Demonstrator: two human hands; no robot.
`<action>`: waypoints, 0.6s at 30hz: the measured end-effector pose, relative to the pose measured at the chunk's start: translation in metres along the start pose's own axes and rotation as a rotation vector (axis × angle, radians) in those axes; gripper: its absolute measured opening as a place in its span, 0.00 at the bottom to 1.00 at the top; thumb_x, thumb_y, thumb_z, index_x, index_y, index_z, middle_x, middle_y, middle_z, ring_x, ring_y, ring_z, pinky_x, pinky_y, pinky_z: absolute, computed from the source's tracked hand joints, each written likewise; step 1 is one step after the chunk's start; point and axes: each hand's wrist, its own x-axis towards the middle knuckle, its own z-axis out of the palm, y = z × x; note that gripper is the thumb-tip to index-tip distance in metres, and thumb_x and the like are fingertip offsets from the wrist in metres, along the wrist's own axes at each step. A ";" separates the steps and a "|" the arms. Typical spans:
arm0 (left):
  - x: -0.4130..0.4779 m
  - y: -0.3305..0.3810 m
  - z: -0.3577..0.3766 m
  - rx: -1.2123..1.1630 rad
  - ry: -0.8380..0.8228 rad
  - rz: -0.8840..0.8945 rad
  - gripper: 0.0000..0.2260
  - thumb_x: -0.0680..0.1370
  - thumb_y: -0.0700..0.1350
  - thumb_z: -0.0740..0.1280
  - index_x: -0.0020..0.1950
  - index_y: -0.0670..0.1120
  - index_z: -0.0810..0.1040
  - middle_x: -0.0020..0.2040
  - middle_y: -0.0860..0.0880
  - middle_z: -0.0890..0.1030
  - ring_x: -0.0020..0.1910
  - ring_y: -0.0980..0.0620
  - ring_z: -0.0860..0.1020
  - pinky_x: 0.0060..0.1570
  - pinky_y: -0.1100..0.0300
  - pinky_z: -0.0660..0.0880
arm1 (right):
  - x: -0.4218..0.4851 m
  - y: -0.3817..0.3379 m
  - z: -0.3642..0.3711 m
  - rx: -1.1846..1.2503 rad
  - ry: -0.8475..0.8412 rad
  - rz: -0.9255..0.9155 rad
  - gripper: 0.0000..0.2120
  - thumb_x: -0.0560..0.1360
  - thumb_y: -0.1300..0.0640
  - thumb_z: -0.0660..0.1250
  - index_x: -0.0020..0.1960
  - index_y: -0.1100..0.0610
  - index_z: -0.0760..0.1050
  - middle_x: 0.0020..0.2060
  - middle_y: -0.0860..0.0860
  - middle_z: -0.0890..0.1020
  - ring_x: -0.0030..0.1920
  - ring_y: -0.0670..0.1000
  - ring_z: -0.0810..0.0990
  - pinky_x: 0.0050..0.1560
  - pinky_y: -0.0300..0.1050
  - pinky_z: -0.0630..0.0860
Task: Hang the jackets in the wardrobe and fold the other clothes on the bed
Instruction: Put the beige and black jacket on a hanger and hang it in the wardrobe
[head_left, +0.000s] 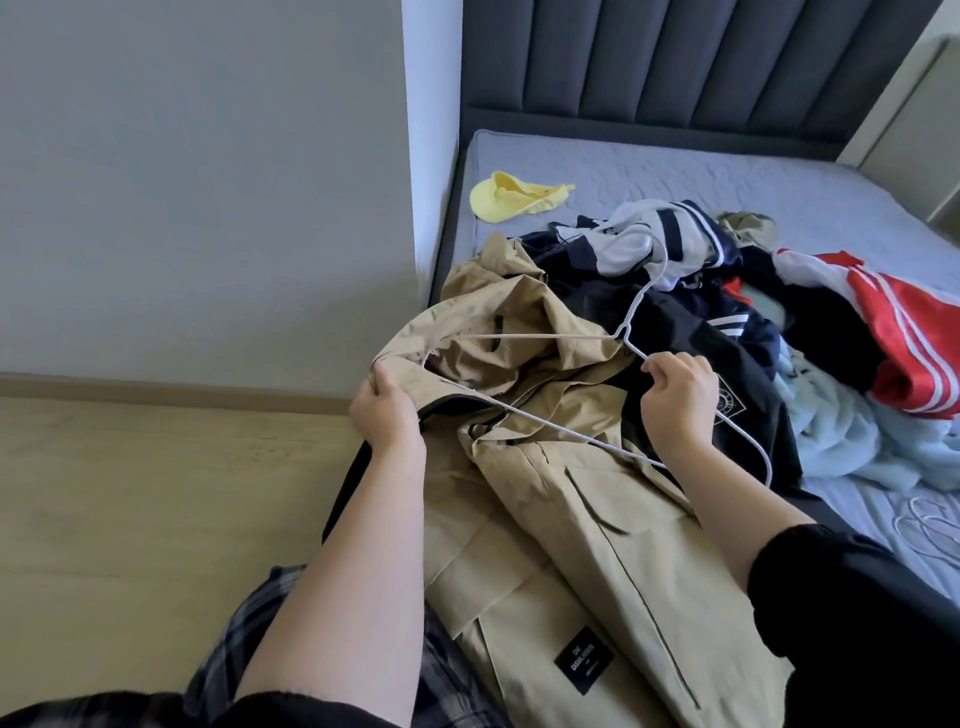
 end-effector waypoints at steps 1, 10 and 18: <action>-0.003 0.001 0.002 0.054 -0.060 0.058 0.14 0.81 0.51 0.60 0.42 0.44 0.77 0.38 0.46 0.77 0.37 0.47 0.74 0.41 0.53 0.73 | 0.000 -0.004 0.000 -0.004 -0.006 -0.038 0.11 0.71 0.74 0.60 0.42 0.66 0.80 0.35 0.60 0.78 0.43 0.62 0.72 0.48 0.50 0.64; -0.046 0.007 0.003 0.061 -0.834 -0.198 0.09 0.81 0.47 0.62 0.49 0.49 0.82 0.45 0.49 0.84 0.44 0.50 0.82 0.45 0.56 0.78 | 0.005 -0.078 0.042 0.212 -0.300 0.049 0.09 0.76 0.66 0.62 0.45 0.61 0.82 0.40 0.56 0.81 0.45 0.56 0.75 0.46 0.46 0.70; -0.035 0.015 -0.008 0.728 -0.730 0.254 0.12 0.77 0.48 0.65 0.39 0.42 0.81 0.40 0.43 0.82 0.43 0.43 0.80 0.43 0.52 0.76 | 0.027 -0.109 0.045 0.435 -0.423 0.108 0.11 0.75 0.64 0.65 0.40 0.52 0.81 0.28 0.48 0.75 0.30 0.46 0.69 0.26 0.29 0.64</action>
